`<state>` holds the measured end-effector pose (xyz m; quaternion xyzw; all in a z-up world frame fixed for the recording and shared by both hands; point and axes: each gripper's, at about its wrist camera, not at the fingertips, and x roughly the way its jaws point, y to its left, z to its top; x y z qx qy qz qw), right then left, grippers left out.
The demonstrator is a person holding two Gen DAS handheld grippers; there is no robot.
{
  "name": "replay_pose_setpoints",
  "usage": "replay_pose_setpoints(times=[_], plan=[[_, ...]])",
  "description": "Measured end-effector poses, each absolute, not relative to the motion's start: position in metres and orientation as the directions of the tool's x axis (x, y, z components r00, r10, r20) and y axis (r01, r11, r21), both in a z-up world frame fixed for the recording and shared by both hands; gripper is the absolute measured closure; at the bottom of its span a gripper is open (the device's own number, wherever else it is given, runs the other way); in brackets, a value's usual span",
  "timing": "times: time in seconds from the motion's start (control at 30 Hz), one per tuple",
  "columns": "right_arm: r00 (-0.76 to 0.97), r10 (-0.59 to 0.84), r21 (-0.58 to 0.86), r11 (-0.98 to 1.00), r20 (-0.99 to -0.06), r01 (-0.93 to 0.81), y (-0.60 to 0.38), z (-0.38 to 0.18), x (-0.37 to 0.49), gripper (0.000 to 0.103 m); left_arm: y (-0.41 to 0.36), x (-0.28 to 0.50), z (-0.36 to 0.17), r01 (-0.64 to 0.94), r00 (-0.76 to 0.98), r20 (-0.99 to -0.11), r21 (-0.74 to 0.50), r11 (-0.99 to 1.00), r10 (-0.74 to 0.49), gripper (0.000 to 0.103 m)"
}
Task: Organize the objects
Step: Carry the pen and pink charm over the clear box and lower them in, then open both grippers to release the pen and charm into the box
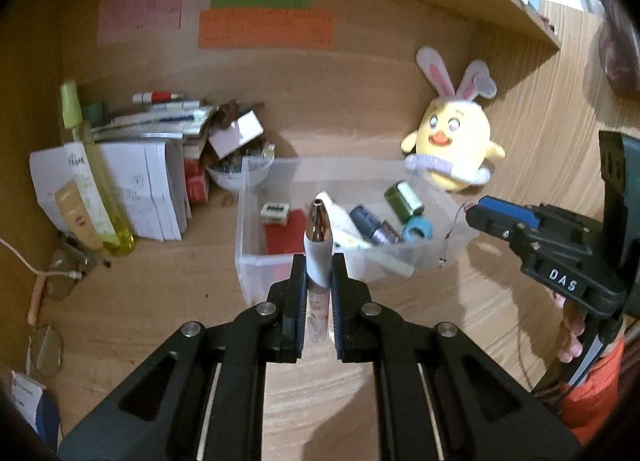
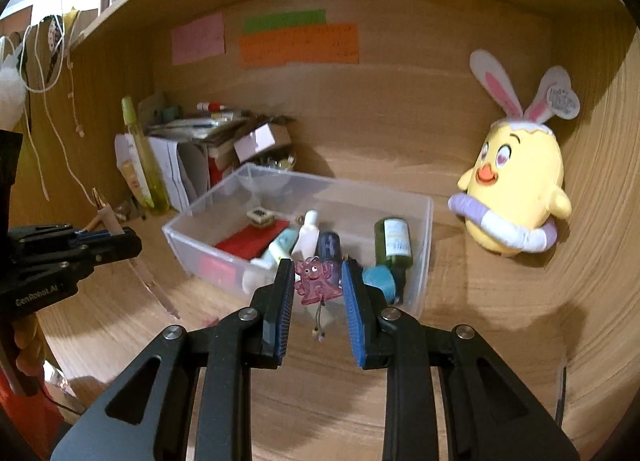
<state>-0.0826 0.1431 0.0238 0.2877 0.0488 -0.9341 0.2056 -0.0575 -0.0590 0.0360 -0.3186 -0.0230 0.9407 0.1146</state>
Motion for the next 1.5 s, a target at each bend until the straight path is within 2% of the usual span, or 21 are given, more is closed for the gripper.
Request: replay_pose_setpoints(times=[0.57,0.77,1.23,1.5], plan=[[-0.809,-0.367,0.037,-0.918,-0.459,0.395,0.154,0.062,-0.100,0.081,-0.056,-0.076,0.082,-0.183,-0.843,-0.490,-0.126,-0.975,0.222,0.093],[-0.815,-0.369,0.038,-0.918,-0.446,0.395,0.154,0.066,-0.107,0.081,-0.057,-0.096,0.079,-0.159,-0.839,-0.504,-0.130,-0.979,0.203,0.093],[-0.734,-0.368,0.053,-0.909,-0.571,0.414,0.138,0.019,-0.145,0.081,-0.047,-0.146,0.038,-0.062,-0.788,-0.612,-0.034,-0.998,0.070,0.093],[-0.690,-0.350,0.072,-0.914,-0.634,0.398,0.137,-0.008,-0.167,0.081,-0.018,-0.164,0.025,-0.149,-0.745,-0.652,-0.042,-0.988,0.140,0.092]])
